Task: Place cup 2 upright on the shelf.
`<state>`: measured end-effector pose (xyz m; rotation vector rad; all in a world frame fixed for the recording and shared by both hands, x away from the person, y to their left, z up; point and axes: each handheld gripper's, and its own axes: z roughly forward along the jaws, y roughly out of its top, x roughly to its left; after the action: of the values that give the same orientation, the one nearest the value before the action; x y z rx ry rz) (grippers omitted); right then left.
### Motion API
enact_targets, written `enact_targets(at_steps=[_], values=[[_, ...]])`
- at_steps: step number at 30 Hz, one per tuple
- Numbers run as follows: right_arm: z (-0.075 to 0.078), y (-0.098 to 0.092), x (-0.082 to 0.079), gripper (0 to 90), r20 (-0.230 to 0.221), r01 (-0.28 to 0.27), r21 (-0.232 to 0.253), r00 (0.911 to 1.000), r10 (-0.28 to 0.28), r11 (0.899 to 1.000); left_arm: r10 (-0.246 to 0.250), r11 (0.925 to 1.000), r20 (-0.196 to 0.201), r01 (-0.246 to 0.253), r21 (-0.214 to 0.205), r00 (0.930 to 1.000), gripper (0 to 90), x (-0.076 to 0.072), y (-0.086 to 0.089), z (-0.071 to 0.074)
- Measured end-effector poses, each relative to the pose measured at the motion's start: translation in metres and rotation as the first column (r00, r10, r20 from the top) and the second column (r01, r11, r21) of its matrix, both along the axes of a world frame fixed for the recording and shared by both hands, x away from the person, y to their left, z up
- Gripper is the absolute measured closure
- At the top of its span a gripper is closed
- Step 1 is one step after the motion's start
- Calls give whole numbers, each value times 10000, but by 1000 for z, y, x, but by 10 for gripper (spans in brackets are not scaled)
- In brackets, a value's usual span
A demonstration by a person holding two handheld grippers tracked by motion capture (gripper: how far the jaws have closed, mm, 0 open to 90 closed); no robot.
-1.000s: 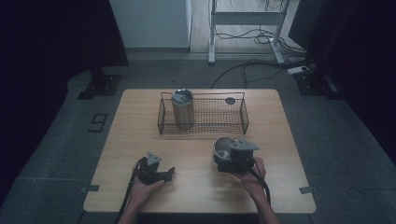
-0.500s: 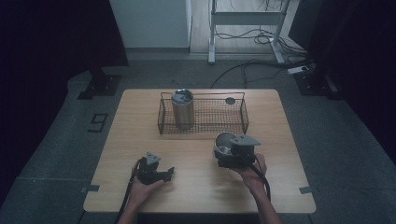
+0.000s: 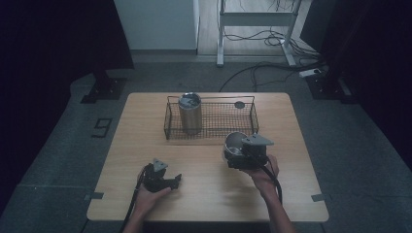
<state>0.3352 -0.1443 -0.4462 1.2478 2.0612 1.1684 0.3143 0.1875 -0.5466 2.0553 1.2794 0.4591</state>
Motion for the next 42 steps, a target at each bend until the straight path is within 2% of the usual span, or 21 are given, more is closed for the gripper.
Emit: enact_targets(at_steps=[13, 26, 35, 42], values=[[7, 5, 11, 73, -167, 96, -14, 9998, -96, 10000, -15, 10000, -15, 15, 4, 10000, 142, 0, 0, 0], [18, 2, 20, 73, -74, 145, 109, 9999, -144, 9998, -13, 10000, -6, 13, 30, 10000, 142, 0, 0, 0], [26, -1, 34, 73, -163, 250, 250, 9996, -246, 9994, -26, 10000, -10, 26, 66, 10000, 142, -1, 0, 0], [31, -1, 43, 73, -183, 321, 136, 9993, -319, 9994, -24, 10000, -14, 24, 46, 10000, 142, -1, 0, 0]])
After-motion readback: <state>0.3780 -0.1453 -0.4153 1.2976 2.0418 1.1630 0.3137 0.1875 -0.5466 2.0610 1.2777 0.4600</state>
